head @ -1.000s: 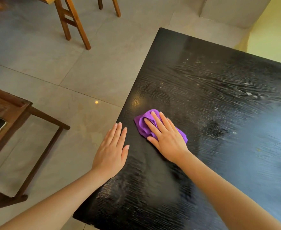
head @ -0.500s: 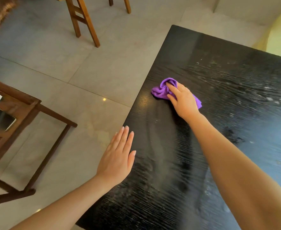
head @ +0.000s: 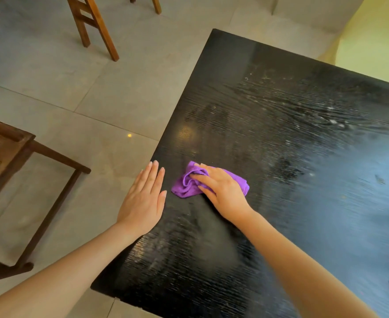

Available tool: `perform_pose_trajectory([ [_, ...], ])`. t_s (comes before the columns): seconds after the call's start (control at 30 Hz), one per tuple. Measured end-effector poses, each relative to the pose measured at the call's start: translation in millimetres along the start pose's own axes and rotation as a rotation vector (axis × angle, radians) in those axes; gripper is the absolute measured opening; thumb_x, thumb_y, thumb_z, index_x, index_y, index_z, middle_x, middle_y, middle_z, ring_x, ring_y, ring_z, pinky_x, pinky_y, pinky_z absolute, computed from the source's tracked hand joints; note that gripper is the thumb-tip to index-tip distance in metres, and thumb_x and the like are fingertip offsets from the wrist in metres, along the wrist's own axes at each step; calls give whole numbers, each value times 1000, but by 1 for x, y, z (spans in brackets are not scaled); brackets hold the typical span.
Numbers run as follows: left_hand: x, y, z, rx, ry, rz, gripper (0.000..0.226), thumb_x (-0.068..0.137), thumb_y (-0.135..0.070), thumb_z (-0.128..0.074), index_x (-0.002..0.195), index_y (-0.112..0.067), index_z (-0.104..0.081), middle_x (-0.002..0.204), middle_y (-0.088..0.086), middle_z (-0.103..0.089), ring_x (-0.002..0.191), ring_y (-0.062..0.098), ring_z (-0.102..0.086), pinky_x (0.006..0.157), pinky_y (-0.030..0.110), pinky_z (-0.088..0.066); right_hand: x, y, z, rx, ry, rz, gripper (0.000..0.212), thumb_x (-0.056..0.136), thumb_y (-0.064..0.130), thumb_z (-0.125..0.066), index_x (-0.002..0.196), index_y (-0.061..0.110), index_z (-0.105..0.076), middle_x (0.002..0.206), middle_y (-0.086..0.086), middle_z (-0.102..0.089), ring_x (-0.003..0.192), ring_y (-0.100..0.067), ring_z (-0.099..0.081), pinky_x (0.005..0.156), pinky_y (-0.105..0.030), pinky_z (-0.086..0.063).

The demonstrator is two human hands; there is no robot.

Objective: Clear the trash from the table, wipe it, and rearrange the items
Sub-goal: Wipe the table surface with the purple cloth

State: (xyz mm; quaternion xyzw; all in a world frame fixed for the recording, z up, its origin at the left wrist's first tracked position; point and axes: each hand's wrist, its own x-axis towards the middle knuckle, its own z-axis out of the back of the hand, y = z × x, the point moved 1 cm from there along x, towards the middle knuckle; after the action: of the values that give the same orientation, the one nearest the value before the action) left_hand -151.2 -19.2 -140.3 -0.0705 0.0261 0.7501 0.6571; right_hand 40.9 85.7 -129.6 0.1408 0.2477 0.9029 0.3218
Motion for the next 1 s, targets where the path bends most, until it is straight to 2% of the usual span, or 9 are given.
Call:
perform_pose_trajectory([
  [0.13, 0, -1, -1, -16, -19, 0, 65, 97, -41, -8, 144, -1, -30, 154, 16, -27, 143, 25, -21, 118, 32, -10, -55, 27, -18, 2, 4, 15, 32, 91, 29, -48, 116, 17, -64, 126, -5, -64, 120, -18, -52, 104, -24, -31],
  [0.33, -1, -2, 1, -48, 16, 9, 64, 94, -38, -15, 144, 0, -29, 154, 17, -25, 144, 28, -22, 117, 33, -7, -121, 72, -37, 40, 21, -42, 29, 87, 25, -54, 115, 25, -56, 131, 3, -60, 122, -13, -52, 107, -20, -28],
  [0.47, -2, -3, 10, -106, 63, -1, 68, 93, -44, -9, 147, -4, -19, 158, 14, -13, 147, 25, -8, 117, 34, -4, -150, 99, -29, 230, 35, -255, 32, 95, 42, -41, 122, 32, -55, 127, 12, -61, 118, 4, -49, 103, -10, -31],
  [0.53, -1, -5, 18, -147, 113, 17, 61, 98, -41, -20, 149, -9, -15, 160, 10, -6, 148, 23, -1, 116, 32, -1, -156, 105, -17, 375, -24, -435, 36, 93, 46, -39, 123, 35, -57, 120, 19, -58, 111, 19, -44, 97, -3, -31],
  [0.63, -8, -24, 44, -273, 121, 34, 49, 98, -36, -37, 140, -10, -42, 151, 11, -37, 141, 25, -31, 115, 35, -25, -155, 105, 4, 453, -145, -555, 32, 93, 26, -48, 124, 31, -58, 120, 21, -56, 109, 23, -45, 96, -4, -34],
  [0.73, -15, -55, 75, -685, 481, 286, 51, 93, -51, -39, 109, -9, -64, 106, 10, -69, 94, 23, -66, 87, 38, -55, -140, 106, 28, 432, -216, -590, 34, 94, 18, -50, 127, 29, -56, 128, 12, -56, 118, 4, -50, 104, -17, -39],
  [0.83, -20, -71, 107, -1111, 1029, 479, 61, 87, -61, -42, 112, -9, -62, 98, 17, -72, 87, 29, -71, 79, 38, -59, -123, 115, 51, 362, -233, -548, 36, 95, 20, -48, 130, 27, -54, 131, 8, -56, 122, -5, -49, 105, -29, -42],
  [0.9, -19, -73, 126, -1355, 1126, 457, 54, 87, -57, -47, 108, -12, -67, 100, 19, -73, 92, 33, -71, 82, 43, -58, -113, 126, 67, 273, -202, -442, 38, 96, 27, -45, 133, 27, -50, 134, 9, -51, 124, -4, -45, 107, -29, -40],
  [1.0, -14, -75, 149, -1549, 1052, 378, 38, 89, -47, -53, 96, -14, -72, 98, 16, -74, 91, 32, -71, 77, 44, -59, -108, 137, 82, -7, -110, -234, 48, 91, 41, -44, 137, 26, -44, 148, 0, -40, 136, -16, -36, 114, -34, -31],
])
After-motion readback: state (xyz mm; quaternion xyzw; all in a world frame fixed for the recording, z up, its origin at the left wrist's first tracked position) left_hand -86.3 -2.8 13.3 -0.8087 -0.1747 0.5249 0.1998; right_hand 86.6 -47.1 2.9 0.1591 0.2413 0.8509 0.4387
